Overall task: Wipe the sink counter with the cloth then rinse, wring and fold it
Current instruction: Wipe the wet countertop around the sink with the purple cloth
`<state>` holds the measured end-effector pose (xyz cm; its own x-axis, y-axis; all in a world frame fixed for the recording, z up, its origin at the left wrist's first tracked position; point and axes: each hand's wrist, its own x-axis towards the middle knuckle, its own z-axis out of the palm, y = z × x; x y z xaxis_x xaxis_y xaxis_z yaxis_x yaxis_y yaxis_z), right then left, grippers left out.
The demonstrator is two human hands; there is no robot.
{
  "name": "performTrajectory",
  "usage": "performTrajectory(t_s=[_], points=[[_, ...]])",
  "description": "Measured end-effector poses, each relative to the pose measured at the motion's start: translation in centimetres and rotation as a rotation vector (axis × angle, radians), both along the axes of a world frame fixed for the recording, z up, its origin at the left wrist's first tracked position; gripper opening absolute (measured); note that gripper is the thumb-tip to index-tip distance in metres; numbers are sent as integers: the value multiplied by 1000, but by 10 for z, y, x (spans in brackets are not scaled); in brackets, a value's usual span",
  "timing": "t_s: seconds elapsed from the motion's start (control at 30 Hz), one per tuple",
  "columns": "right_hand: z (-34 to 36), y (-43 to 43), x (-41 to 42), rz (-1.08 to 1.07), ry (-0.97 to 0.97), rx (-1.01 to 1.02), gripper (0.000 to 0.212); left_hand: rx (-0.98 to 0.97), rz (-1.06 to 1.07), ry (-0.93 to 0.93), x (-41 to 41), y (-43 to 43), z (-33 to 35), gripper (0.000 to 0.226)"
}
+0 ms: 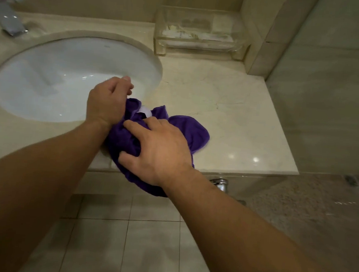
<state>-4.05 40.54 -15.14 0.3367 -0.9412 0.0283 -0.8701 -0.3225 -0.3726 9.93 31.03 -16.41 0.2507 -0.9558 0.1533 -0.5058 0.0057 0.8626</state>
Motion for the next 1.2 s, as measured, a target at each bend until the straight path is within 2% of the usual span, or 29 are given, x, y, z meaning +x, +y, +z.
performTrajectory(t_s=[0.13,0.47,0.67,0.8,0.87,0.93,1.1,1.2], points=[[-4,5,-32,-48,-20,-35,65,-18,-14,-5,-1,0,-3,51],[-6,33,-157,-173,40,-115,71,-37,-78,-145,-4,3,-8,49],[-7,40,-195,-443,-128,-64,71,-35,-75,-92,-3,3,-6,51],[-4,39,-194,-597,-281,-69,56,-19,-47,-14,0,4,-4,48],[-3,37,-187,-645,-294,-48,52,-15,-48,-7,-1,5,-3,49],[-4,37,-175,-661,-232,-48,54,-4,-51,16,-1,5,-2,48],[-4,31,-125,-667,-93,9,76,48,-62,104,2,0,3,50],[-1,24,-92,-605,-58,52,74,50,-143,31,-2,3,5,40]])
